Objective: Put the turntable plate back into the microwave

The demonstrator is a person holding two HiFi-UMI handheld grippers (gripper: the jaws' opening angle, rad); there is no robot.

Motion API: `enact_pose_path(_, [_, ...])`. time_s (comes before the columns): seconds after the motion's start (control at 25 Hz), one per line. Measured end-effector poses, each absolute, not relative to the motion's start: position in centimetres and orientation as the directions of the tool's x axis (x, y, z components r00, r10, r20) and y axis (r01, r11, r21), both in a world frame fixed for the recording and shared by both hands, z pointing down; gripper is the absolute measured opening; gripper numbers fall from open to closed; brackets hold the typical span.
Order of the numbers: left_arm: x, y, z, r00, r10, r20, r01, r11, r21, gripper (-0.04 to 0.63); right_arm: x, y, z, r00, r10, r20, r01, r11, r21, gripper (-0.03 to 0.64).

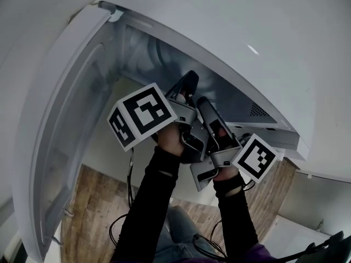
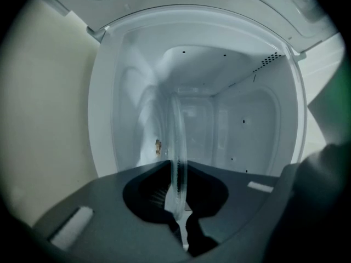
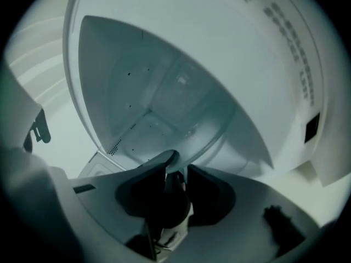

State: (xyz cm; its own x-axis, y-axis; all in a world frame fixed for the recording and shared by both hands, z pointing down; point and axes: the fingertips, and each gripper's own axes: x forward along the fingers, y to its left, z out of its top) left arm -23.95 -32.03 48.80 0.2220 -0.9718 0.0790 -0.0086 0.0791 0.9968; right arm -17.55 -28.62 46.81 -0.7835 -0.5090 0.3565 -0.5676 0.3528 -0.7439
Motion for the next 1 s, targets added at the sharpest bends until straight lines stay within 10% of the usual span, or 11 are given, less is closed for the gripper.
enact_pose_path(1.0, [-23.2,-26.9,50.5,0.302,-0.935,0.185,-0.145,0.147,0.979,0.095,-15.7,-29.7,48.7,-0.715,-0.62,0.324,-0.586,0.279,-0.761,0.098])
